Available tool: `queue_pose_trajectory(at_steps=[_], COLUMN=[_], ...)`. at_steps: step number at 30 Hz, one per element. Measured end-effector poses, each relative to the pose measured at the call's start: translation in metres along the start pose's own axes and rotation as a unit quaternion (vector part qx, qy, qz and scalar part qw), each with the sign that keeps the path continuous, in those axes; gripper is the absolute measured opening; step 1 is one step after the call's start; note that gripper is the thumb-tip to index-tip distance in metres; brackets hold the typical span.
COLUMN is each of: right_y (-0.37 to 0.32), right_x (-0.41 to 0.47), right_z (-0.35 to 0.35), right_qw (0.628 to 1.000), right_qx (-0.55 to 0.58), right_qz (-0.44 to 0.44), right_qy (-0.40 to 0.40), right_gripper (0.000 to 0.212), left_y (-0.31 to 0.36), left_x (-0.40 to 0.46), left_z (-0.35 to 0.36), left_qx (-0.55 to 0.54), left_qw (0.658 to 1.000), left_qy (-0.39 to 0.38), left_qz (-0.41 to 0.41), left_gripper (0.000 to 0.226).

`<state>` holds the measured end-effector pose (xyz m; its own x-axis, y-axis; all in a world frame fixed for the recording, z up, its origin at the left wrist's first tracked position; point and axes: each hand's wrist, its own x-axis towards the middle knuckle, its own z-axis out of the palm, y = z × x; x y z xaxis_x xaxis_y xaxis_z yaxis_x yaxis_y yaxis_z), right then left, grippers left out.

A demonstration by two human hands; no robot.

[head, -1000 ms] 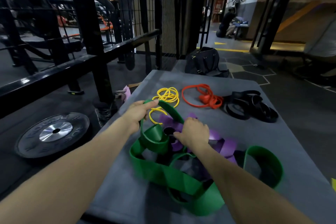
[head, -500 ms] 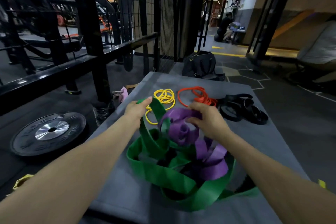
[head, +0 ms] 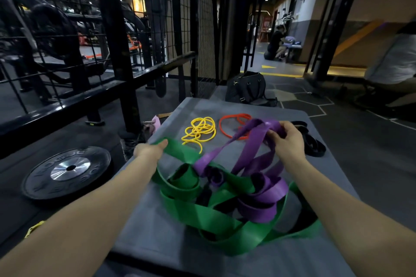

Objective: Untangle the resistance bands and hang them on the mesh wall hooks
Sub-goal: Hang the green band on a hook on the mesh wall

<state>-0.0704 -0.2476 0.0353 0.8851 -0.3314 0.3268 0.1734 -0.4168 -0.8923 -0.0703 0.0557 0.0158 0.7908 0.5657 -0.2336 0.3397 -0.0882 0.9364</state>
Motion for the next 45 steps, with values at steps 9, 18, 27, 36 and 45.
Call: queue_pose_trajectory(at_steps=[9, 18, 27, 36, 45], right_y=[0.025, -0.007, 0.004, 0.008, 0.01], right_x=[0.008, -0.016, -0.046, -0.032, -0.019], right_z=[0.005, 0.063, 0.087, 0.046, 0.014], right_qw=[0.941, 0.868, 0.744, 0.782, 0.917], right_qx=[-0.329, -0.341, -0.521, -0.533, -0.354], right_qz=[0.041, -0.212, -0.27, -0.173, -0.149], right_qy=[-0.069, -0.293, -0.319, -0.274, -0.111], right_gripper=[0.022, 0.038, 0.044, 0.027, 0.02], left_y=[-0.001, -0.004, -0.004, 0.002, -0.015], left_x=[0.007, 0.007, 0.007, -0.002, 0.004], left_z=[-0.017, -0.004, -0.011, -0.011, -0.02], left_qx=[0.075, 0.09, 0.082, 0.076, 0.254], left_qw=[0.993, 0.986, 0.988, 0.989, 0.965], left_qy=[-0.006, -0.066, -0.028, 0.006, 0.01], left_qz=[0.092, 0.126, 0.128, 0.129, 0.068], left_gripper=[0.041, 0.039, 0.04, 0.048, 0.065])
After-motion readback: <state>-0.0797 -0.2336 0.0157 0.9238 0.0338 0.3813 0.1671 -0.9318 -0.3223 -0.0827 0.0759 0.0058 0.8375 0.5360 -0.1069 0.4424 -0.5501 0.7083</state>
